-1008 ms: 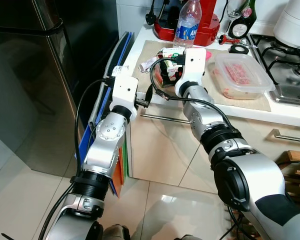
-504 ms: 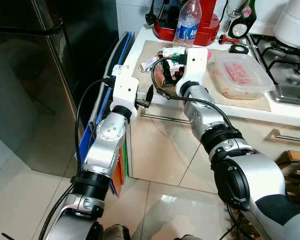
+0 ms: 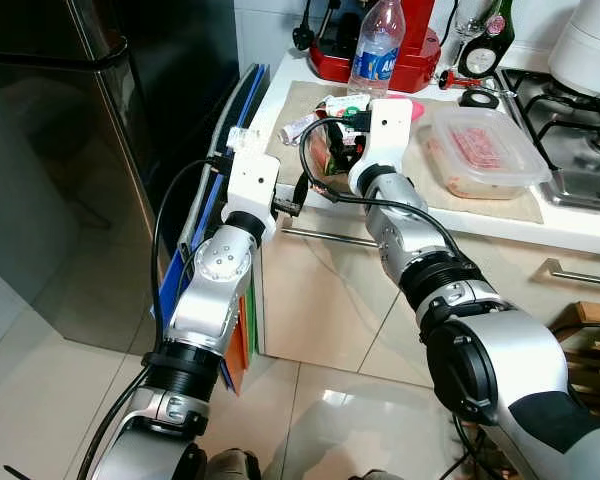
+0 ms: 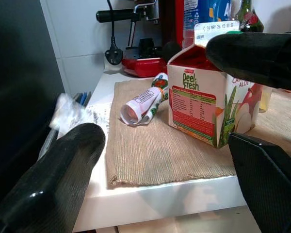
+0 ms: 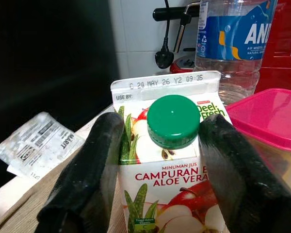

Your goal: Restocking fridge

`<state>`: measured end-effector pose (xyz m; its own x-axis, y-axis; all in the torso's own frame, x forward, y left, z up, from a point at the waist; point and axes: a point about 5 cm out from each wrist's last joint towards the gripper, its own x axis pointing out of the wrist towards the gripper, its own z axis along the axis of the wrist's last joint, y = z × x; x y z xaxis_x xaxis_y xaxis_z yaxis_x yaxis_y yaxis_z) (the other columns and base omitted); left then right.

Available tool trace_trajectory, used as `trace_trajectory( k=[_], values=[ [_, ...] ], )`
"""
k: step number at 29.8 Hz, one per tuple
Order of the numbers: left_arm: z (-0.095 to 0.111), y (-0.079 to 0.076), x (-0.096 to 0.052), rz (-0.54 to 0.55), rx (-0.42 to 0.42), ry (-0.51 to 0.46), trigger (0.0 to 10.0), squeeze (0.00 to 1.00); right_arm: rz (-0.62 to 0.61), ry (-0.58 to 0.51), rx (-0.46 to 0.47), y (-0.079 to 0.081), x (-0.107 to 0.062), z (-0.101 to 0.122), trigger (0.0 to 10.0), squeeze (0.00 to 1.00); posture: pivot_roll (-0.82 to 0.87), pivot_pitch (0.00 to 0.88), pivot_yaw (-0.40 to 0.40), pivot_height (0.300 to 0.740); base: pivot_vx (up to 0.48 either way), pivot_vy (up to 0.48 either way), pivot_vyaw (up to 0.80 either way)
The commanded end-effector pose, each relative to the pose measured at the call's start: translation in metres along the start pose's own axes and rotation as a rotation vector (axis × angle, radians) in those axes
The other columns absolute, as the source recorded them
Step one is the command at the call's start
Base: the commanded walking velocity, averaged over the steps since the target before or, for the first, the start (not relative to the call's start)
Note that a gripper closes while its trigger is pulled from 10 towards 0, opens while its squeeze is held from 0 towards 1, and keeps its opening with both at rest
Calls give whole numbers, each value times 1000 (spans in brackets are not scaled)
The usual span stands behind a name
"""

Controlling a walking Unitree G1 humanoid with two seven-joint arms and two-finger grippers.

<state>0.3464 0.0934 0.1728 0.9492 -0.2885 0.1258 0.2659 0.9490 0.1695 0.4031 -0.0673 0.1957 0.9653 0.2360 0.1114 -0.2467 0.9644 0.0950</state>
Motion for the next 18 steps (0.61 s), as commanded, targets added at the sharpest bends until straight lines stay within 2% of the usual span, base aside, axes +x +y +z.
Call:
trace_trajectory(
  k=[1, 3, 7, 11, 18],
  values=[
    [-1, -2, 0, -3, 8, 10, 10000, 0, 2, 60, 4, -1, -5, -15, 0, 0, 57, 32, -27, 740, 0, 0, 0],
    [-1, -2, 0, -4, 9, 10, 10000, 0, 4, 51, 5, 0, -4, -13, 0, 0, 58, 31, -26, 740, 0, 0, 0],
    [-1, -1, 0, -3, 14, 9, 10000, 0, 17, -52, -36, 2, 0, 7, 0, 0, 60, 24, -25, 740, 0, 0, 0],
    [-1, -1, 1, -4, 15, 8, 10000, 0, 17, -106, -51, 1, 3, 20, 0, 0, 59, 15, -23, 740, 0, 0, 0],
    [0, -2, 2, -8, 17, 5, 10000, 0, 7, -124, -56, -1, 2, 21, 0, 0, 58, 12, -21, 740, 0, 0, 0]
  ],
)
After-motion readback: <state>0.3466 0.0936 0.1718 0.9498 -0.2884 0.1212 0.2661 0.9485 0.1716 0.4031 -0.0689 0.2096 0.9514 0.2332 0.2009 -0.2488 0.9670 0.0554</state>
